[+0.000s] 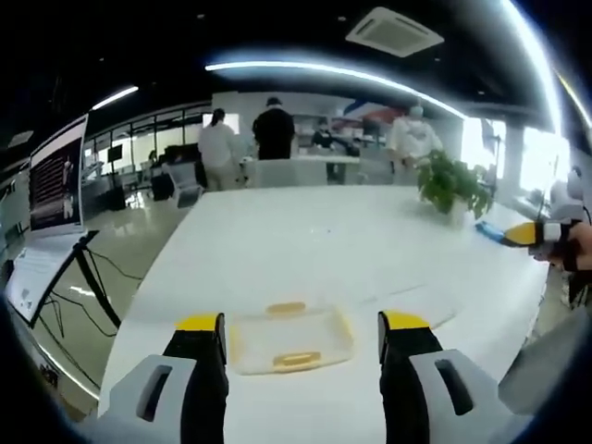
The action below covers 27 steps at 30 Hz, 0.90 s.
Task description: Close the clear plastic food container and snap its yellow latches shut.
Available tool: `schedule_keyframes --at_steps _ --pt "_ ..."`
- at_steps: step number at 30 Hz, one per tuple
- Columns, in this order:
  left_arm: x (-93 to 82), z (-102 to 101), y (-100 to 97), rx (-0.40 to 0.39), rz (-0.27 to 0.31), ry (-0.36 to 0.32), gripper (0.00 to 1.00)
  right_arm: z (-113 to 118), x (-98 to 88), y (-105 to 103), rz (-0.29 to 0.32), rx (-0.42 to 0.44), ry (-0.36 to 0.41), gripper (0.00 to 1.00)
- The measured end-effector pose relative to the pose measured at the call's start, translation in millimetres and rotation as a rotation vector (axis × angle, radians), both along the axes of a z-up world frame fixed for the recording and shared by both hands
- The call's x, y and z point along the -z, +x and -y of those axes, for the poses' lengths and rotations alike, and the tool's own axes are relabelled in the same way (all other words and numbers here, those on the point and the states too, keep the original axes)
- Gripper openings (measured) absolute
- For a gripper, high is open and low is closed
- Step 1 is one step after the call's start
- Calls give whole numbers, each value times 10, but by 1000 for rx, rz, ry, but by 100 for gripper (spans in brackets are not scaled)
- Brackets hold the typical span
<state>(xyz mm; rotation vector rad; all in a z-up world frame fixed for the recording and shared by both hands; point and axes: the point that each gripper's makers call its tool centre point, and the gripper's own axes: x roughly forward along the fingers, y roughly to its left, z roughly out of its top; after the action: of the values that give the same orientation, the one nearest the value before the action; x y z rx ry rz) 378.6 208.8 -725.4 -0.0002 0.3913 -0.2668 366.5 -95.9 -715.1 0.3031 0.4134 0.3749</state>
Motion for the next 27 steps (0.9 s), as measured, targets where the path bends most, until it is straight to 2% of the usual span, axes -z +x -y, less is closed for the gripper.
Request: schedule_keyframes --at_steps 6,27 --pt "41 161 86 33 -13 -11 65 10 18 100 -6 11 12 71" --pt "121 243 163 70 -36 -19 63 -138 120 131 -41 3 33 67"
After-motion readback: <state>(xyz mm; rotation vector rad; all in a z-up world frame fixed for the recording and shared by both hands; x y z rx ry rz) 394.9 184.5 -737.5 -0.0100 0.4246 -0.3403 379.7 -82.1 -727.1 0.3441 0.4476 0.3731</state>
